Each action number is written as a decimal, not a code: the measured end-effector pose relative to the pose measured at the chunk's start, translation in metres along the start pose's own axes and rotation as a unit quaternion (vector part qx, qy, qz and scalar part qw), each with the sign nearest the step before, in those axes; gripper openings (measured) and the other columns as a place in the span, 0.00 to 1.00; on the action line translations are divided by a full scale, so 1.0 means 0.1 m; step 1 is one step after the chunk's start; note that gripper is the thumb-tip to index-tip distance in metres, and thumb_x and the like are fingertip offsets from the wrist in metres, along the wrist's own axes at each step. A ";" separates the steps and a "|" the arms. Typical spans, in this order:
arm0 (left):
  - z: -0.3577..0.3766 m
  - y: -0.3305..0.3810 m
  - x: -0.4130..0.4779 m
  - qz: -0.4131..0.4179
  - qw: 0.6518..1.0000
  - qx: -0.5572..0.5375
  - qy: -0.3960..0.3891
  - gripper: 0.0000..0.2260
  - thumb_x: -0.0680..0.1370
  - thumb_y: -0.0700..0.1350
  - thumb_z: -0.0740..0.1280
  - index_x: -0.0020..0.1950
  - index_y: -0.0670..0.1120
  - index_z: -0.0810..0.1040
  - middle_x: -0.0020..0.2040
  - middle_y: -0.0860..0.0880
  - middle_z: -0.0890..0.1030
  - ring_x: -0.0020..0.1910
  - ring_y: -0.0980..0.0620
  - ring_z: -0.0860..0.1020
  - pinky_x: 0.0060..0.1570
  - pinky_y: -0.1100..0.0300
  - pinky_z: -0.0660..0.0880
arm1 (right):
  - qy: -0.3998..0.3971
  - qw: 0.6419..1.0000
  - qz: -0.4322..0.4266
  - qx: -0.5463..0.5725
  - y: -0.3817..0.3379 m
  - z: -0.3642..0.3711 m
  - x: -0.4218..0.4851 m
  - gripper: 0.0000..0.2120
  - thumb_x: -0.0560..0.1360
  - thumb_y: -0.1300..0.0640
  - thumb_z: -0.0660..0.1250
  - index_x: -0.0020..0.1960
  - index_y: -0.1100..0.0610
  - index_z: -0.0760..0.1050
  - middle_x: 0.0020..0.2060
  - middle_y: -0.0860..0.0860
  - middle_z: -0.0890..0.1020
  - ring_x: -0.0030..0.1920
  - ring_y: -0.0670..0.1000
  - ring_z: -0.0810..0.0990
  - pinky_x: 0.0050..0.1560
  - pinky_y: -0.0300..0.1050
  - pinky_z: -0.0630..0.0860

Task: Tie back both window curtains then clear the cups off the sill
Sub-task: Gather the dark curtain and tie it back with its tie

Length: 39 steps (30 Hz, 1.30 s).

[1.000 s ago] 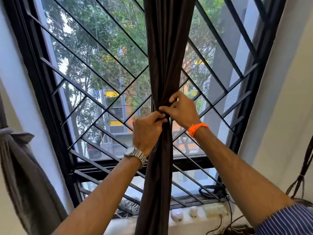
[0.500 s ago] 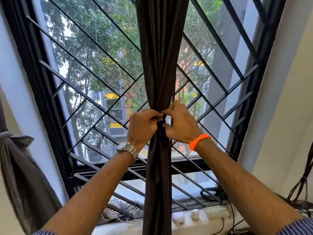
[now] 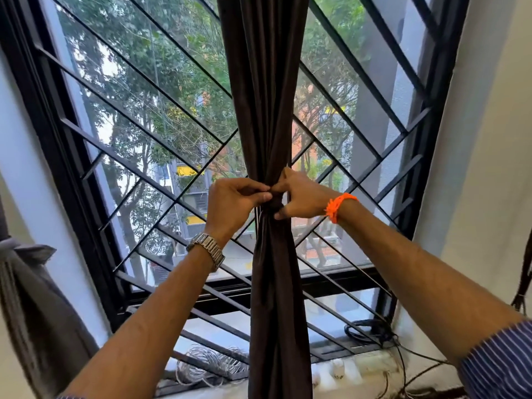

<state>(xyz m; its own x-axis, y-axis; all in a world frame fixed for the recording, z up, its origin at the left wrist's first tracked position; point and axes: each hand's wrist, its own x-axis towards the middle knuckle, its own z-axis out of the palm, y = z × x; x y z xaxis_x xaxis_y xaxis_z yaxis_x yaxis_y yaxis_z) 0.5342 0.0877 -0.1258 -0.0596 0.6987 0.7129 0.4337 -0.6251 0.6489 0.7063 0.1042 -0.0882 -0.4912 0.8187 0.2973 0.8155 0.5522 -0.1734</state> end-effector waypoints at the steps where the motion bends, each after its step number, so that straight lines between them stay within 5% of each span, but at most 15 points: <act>1: 0.00 -0.03 0.01 -0.013 1.000 -0.010 -0.003 0.08 0.65 0.42 0.80 0.43 0.47 0.87 0.38 0.50 0.86 0.39 0.54 0.85 0.44 0.51 0.82 | 0.013 1.000 -0.010 0.017 0.01 0.00 -0.02 0.20 0.67 0.50 0.76 0.58 0.54 0.80 0.51 0.55 0.69 0.54 0.55 0.70 0.57 0.50 0.72; 5: 0.00 -0.06 0.04 -0.046 0.998 -0.048 -0.010 0.08 0.66 0.39 0.79 0.43 0.44 0.87 0.38 0.46 0.86 0.39 0.48 0.85 0.44 0.47 0.82 | 0.142 0.985 -0.022 0.099 0.02 0.16 -0.07 0.18 0.64 0.52 0.80 0.51 0.56 0.81 0.48 0.56 0.77 0.44 0.54 0.78 0.47 0.49 0.77; 8: 0.00 -0.06 0.04 -0.072 0.993 -0.087 -0.014 0.08 0.66 0.35 0.78 0.44 0.40 0.86 0.38 0.41 0.85 0.39 0.43 0.85 0.44 0.45 0.82 | 0.240 0.957 -0.034 0.157 0.06 0.30 -0.12 0.23 0.64 0.53 0.79 0.56 0.54 0.74 0.44 0.50 0.77 0.39 0.51 0.80 0.41 0.47 0.77; 12: -0.01 -0.09 0.03 -0.082 0.988 -0.125 -0.043 0.08 0.68 0.35 0.77 0.46 0.39 0.86 0.41 0.39 0.85 0.41 0.41 0.85 0.46 0.44 0.82 | 0.352 0.919 -0.159 -0.080 0.07 0.41 -0.19 0.14 0.70 0.59 0.72 0.55 0.57 0.78 0.46 0.55 0.78 0.45 0.57 0.77 0.43 0.53 0.76; 15: -0.01 -0.09 -0.01 -0.094 0.983 -0.150 -0.053 0.08 0.70 0.35 0.76 0.48 0.36 0.84 0.42 0.38 0.85 0.42 0.41 0.85 0.48 0.44 0.82 | 0.419 0.879 -0.197 -0.111 0.11 0.53 -0.21 0.05 0.74 0.61 0.70 0.50 0.58 0.82 0.43 0.54 0.82 0.42 0.56 0.79 0.38 0.51 0.77; 20: 0.02 -0.10 -0.07 -0.045 0.994 -0.096 -0.024 0.07 0.70 0.35 0.76 0.47 0.38 0.85 0.40 0.42 0.85 0.38 0.48 0.85 0.43 0.50 0.83 | 0.391 0.909 -0.139 0.029 0.24 0.65 -0.33 0.05 0.76 0.63 0.67 0.49 0.59 0.81 0.45 0.53 0.82 0.46 0.53 0.80 0.45 0.49 0.78; 26: -0.11 -0.31 -0.11 -0.008 0.999 -0.048 0.004 0.08 0.68 0.38 0.78 0.46 0.41 0.86 0.41 0.45 0.86 0.38 0.50 0.85 0.42 0.50 0.83 | 0.358 0.912 -0.125 0.154 0.38 0.72 -0.48 0.04 0.77 0.65 0.66 0.49 0.61 0.78 0.43 0.54 0.79 0.43 0.53 0.80 0.39 0.50 0.80; 39: -0.14 -0.28 -0.06 0.021 0.999 0.028 0.004 0.05 0.68 0.42 0.78 0.43 0.44 0.87 0.37 0.52 0.85 0.37 0.59 0.84 0.43 0.57 0.82 | 0.336 0.930 -0.071 0.128 0.33 0.74 -0.36 0.02 0.74 0.60 0.69 0.47 0.57 0.77 0.41 0.50 0.78 0.41 0.50 0.78 0.39 0.50 0.78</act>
<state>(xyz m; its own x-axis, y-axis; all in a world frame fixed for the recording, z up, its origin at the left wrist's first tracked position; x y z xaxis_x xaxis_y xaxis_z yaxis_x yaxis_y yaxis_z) 0.5097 0.0959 -0.1441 -0.0471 0.6699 0.7410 0.4848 -0.6332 0.6033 0.7285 0.1046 -0.1739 -0.2147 0.4989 0.8397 0.6147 0.7371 -0.2808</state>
